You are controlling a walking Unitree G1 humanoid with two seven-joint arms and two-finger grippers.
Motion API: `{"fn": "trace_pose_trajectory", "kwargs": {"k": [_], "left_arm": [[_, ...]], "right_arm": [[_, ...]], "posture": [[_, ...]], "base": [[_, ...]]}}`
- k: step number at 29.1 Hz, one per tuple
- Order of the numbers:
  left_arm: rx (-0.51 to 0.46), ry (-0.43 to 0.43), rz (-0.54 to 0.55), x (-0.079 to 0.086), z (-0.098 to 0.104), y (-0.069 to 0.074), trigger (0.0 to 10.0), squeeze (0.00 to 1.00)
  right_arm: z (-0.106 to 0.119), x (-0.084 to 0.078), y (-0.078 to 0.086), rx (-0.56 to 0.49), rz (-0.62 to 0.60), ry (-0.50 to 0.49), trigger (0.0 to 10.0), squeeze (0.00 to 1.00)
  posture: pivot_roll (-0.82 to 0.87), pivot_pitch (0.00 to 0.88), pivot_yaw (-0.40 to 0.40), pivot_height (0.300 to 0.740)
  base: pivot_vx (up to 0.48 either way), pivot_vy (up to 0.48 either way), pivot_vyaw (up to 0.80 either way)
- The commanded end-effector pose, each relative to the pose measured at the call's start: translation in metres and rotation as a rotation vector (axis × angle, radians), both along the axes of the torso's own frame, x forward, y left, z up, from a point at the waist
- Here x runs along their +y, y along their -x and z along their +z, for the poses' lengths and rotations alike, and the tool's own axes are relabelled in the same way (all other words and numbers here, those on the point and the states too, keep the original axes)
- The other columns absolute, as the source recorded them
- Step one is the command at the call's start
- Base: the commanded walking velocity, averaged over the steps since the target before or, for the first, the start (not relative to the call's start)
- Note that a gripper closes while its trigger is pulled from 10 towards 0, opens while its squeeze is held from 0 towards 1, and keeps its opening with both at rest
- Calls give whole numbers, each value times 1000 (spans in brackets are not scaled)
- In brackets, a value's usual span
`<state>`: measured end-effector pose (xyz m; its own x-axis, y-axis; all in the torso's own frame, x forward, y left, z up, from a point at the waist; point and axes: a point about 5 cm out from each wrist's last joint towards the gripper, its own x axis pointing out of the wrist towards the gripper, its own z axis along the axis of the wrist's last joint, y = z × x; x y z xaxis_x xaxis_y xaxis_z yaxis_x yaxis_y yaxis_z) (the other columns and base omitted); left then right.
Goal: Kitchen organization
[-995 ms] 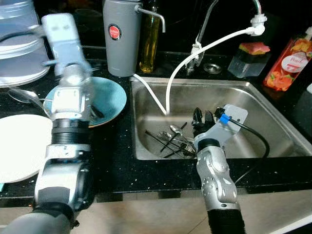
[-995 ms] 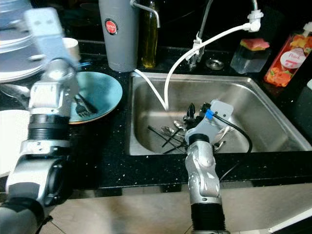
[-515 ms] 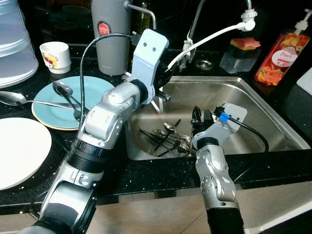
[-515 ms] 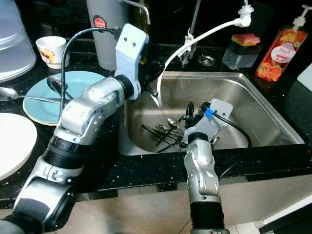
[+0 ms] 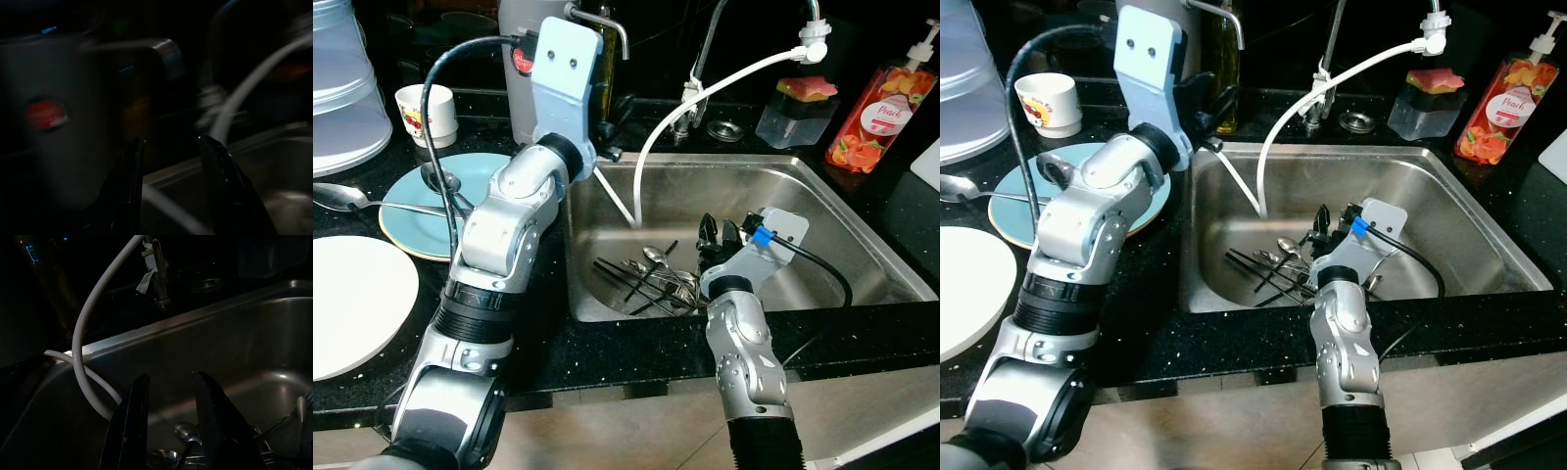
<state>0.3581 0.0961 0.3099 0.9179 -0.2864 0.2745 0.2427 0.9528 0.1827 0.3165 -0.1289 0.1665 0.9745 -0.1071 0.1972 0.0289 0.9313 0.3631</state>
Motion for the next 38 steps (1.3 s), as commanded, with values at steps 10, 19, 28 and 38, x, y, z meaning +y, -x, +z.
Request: {"fn": "trace_pose_trajectory", "kwargs": {"k": [10,19,28,38], "left_arm": [[253,47,548,59,-24,-13,10000,0],[507,140,649,71,-53,-14,10000,0],[546,113,651,53,-56,-11,10000,0],[558,129,803,62,-63,0,10000,0]], "right_arm": [[-7,3,-1,32,15,-3,10000,0],[-7,4,-2,33,17,-4,10000,0],[-8,3,-1,35,10,-6,10000,0],[-8,5,-1,37,15,-9,10000,0]], "posture": [[314,0,-73,740],[314,0,-72,740],[310,0,-67,740],[317,0,-69,740]], "base": [[0,0,0],[0,0,0],[0,0,0],[0,0,0]]}}
